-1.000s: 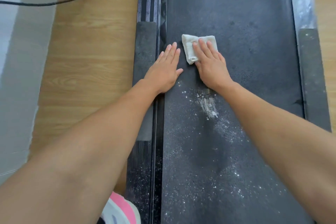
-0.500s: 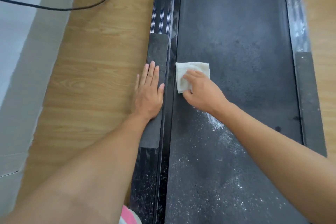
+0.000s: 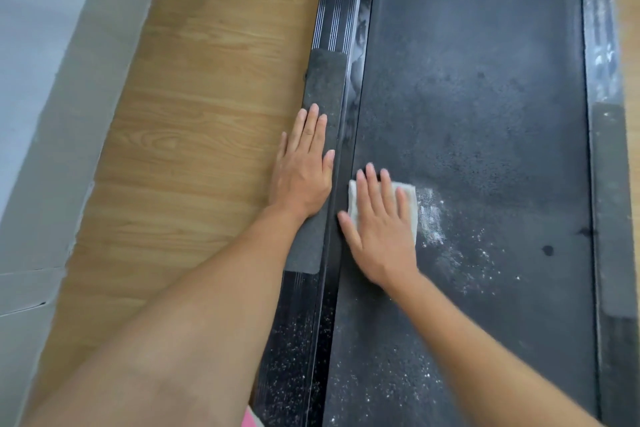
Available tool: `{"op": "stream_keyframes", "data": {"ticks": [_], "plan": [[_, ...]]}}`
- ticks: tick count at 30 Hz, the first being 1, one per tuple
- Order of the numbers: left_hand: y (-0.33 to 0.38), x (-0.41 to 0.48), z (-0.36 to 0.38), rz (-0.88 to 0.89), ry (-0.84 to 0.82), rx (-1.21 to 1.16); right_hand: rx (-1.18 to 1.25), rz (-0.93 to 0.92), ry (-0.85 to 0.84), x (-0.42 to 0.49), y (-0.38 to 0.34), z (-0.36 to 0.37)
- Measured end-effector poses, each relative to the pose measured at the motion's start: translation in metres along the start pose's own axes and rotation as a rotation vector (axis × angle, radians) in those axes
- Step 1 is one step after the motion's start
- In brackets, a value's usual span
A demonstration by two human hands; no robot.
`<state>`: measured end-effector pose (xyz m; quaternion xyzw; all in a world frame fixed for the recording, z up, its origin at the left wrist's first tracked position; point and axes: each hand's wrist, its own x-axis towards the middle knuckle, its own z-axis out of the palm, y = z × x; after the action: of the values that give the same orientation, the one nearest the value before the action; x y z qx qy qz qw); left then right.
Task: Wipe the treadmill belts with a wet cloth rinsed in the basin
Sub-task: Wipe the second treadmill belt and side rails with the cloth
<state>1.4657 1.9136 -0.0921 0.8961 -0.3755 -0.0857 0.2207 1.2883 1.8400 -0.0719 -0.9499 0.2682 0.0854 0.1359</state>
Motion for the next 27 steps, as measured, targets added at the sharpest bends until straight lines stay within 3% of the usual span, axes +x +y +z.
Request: {"op": "stream_keyframes", "data": {"ticks": [3, 5, 11, 15, 17, 23, 25, 27], "plan": [[0.0, 0.0, -0.002, -0.004, -0.007, -0.022, 0.018, 0.008, -0.042, -0.112, -0.028, 0.027], [0.0, -0.001, -0.002, -0.003, -0.009, -0.032, 0.008, -0.01, -0.038, -0.133, -0.029, 0.032], [0.0, -0.001, 0.0, 0.0, -0.006, -0.016, 0.03, 0.202, 0.163, 0.081, 0.0, -0.012], [-0.002, -0.001, 0.001, 0.001, -0.003, 0.005, 0.025, 0.194, 0.16, 0.169, 0.014, -0.035], [0.001, 0.0, 0.0, -0.005, -0.018, 0.034, 0.051, 0.203, 0.19, 0.129, 0.006, -0.023], [0.02, -0.001, -0.004, -0.118, -0.064, 0.156, 0.09, 0.115, 0.031, -0.162, -0.05, 0.036], [0.024, -0.003, -0.001, -0.123, -0.034, 0.179, 0.077, 0.124, -0.015, -0.146, -0.035, 0.039], [0.024, -0.003, 0.001, -0.124, -0.015, 0.172, 0.026, 0.103, 0.033, -0.07, -0.018, 0.024]]}}
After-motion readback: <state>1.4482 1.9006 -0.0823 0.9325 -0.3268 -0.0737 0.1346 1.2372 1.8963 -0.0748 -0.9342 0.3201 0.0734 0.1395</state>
